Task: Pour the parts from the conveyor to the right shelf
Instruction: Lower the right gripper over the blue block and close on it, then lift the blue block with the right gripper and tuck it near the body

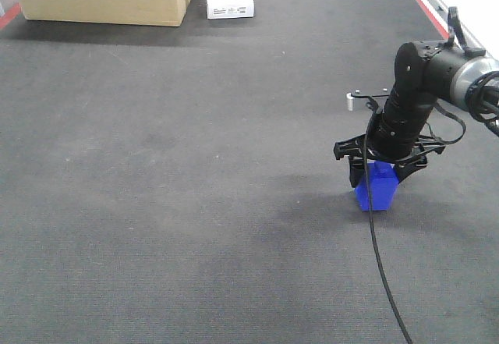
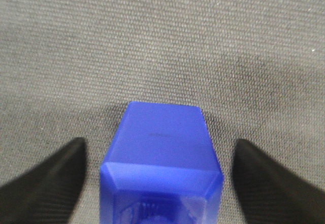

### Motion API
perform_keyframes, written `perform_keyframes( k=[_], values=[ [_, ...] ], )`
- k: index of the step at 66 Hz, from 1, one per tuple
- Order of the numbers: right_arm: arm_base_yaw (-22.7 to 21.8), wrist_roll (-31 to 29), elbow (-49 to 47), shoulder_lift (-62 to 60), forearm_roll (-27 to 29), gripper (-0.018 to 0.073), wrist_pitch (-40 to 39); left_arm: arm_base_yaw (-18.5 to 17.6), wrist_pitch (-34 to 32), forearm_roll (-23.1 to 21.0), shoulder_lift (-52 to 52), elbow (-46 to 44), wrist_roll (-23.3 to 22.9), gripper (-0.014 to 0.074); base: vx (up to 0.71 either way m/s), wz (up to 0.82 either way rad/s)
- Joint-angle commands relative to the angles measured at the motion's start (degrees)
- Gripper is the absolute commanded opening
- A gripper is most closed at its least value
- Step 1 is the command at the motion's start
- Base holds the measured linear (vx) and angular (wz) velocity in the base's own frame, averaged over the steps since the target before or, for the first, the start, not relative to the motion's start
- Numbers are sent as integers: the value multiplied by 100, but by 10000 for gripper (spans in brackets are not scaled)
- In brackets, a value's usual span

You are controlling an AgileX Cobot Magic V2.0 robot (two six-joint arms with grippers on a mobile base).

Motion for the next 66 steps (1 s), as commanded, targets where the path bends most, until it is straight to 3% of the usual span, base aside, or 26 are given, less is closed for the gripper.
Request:
perform_keyframes(
  k=[1, 8, 17, 29, 51, 66],
  values=[
    [-23, -50, -172, -322, 40, 412, 93, 13, -450, -45, 90, -112, -49, -6, 0, 0],
    [-23, -50, -172, -322, 41, 255, 228, 13, -450, -45, 90, -112, -49, -6, 0, 0],
    [-23, -95, -172, -322, 47, -16, 402, 13, -450, -45, 90, -112, -49, -6, 0, 0],
    [-23, -158, -172, -446, 152, -9, 303, 13, -450, -45, 90, -112, -49, -6, 0, 0],
    [-14, -381, -77, -2115, 633, -8, -1340, 13, -450, -45, 90, -112, -49, -6, 0, 0],
    [-19, -851, 1392, -3807, 636, -6, -2600, 13, -450, -45, 90, -112, -49, -6, 0, 0]
  ],
)
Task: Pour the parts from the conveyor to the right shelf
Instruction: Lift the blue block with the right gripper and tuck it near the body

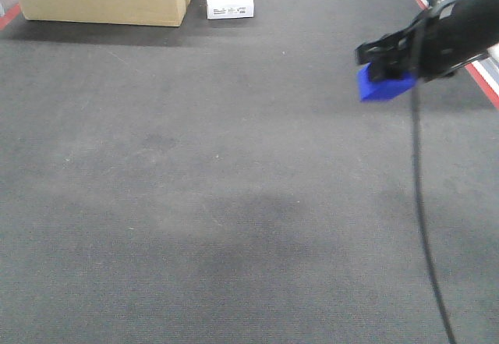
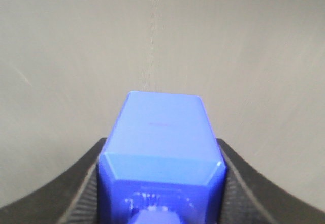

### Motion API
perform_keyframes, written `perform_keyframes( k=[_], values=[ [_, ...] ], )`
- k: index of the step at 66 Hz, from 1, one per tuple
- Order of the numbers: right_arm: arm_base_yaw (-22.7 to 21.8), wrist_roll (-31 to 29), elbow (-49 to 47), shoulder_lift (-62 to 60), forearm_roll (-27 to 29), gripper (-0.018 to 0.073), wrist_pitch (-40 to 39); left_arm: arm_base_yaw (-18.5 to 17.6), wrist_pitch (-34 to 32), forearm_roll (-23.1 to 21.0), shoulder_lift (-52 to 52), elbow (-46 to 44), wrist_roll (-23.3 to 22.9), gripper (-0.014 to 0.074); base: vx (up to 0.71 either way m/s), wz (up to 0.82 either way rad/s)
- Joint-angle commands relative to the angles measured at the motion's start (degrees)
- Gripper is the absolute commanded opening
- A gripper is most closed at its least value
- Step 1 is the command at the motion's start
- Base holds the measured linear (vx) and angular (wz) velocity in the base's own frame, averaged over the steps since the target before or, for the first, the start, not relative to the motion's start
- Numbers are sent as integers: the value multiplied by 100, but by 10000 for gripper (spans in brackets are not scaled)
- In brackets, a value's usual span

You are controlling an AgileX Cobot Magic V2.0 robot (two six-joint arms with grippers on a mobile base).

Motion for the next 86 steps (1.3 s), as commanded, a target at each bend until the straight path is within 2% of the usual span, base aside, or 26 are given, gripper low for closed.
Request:
perform_keyframes(
  k=[1, 15, 23, 31, 42, 58, 86],
  values=[
    [-19, -199, 662, -1019, 63, -6, -963, 13, -450, -45, 90, -112, -49, -6, 0, 0],
    [-19, -483, 3160, -3069, 65, -6, -3041, 13, -450, -45, 90, -112, -49, -6, 0, 0],
    [-19, -709, 4418, -4117, 17, -5, -3888, 13, -450, -45, 90, -112, -49, -6, 0, 0],
    [-19, -710, 5399, -5053, 17, -5, -4281, 13, -450, -45, 90, -112, -49, -6, 0, 0],
    [-19, -710, 6390, -5975, 17, -5, -4386, 13, -450, -45, 90, -112, -49, -6, 0, 0],
    [-19, -697, 6948, -6526, 46, -5, -4352, 13, -450, -45, 90, -112, -49, -6, 0, 0],
    [-19, -698, 6981, -6534, 46, -5, -4340, 13, -450, -45, 90, -112, -49, -6, 0, 0]
  ],
)
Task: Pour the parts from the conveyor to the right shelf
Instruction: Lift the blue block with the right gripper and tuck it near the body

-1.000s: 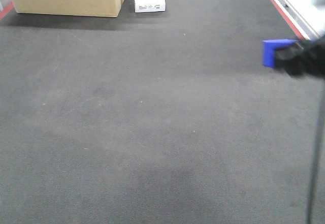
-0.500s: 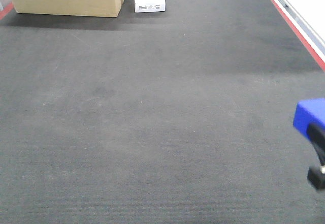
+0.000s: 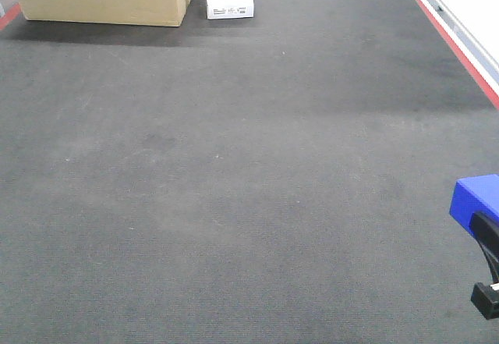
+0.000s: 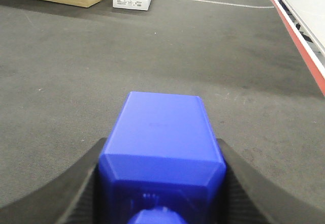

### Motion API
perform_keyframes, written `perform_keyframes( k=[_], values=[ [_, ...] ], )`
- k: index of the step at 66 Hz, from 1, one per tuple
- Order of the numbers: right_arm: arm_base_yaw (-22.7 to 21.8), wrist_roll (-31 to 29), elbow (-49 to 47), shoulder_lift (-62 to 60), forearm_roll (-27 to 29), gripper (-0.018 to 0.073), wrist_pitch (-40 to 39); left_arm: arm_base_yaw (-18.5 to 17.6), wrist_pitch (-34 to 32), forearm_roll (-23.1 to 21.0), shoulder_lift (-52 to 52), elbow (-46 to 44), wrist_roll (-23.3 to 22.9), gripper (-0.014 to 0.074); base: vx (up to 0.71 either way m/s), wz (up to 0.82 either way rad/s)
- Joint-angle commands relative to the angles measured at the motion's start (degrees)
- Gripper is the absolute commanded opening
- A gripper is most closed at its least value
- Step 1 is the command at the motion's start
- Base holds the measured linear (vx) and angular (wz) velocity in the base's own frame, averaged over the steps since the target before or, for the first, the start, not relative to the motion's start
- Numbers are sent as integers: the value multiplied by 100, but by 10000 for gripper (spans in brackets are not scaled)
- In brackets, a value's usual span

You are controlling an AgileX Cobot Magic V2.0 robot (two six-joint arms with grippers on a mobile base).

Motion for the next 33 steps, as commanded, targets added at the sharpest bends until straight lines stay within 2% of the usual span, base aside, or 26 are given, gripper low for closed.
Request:
perform_keyframes(
  k=[1, 33],
  values=[
    [-19, -24, -164, 20, -10, -5, -476, 13, -450, -45, 90, -112, -49, -6, 0, 0],
    [-19, -24, -164, 20, -10, -5, -460, 13, -450, -45, 90, -112, -49, -6, 0, 0]
  ],
)
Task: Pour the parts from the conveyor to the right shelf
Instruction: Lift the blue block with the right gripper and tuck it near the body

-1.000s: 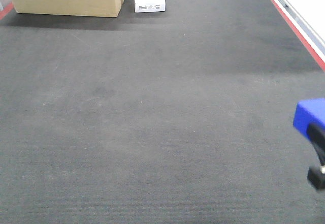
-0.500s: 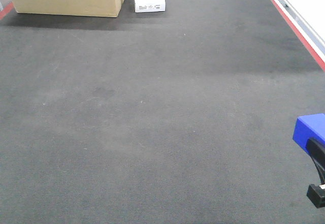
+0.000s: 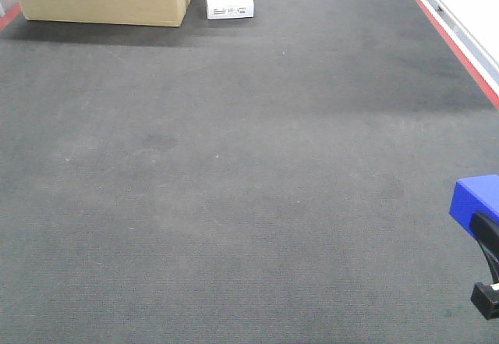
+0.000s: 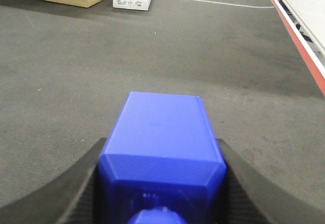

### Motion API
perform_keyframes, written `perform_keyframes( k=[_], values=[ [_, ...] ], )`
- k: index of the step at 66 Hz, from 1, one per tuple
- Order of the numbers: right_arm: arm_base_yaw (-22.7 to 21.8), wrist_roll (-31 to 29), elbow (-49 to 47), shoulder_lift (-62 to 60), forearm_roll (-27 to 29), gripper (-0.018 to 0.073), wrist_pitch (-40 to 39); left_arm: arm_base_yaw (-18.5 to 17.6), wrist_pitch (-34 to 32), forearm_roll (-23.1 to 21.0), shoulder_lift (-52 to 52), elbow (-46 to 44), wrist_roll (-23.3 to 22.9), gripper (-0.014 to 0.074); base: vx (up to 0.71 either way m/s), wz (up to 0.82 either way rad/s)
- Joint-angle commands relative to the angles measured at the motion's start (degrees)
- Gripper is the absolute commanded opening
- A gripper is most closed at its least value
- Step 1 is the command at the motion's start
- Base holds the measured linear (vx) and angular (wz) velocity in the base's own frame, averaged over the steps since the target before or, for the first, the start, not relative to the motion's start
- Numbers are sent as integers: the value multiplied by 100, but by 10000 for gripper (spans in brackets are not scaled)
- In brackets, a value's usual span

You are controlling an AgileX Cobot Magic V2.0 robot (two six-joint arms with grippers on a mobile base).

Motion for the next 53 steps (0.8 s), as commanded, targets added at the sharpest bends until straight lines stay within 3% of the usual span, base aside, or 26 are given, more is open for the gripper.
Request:
perform_keyframes(
  k=[1, 53],
  values=[
    [-19, -24, -164, 20, -10, -5, -460, 13, -450, -45, 90, -112, -49, -6, 0, 0],
    [-19, -24, -164, 20, -10, -5, -460, 13, -450, -45, 90, -112, -49, -6, -3, 2]
  ],
)
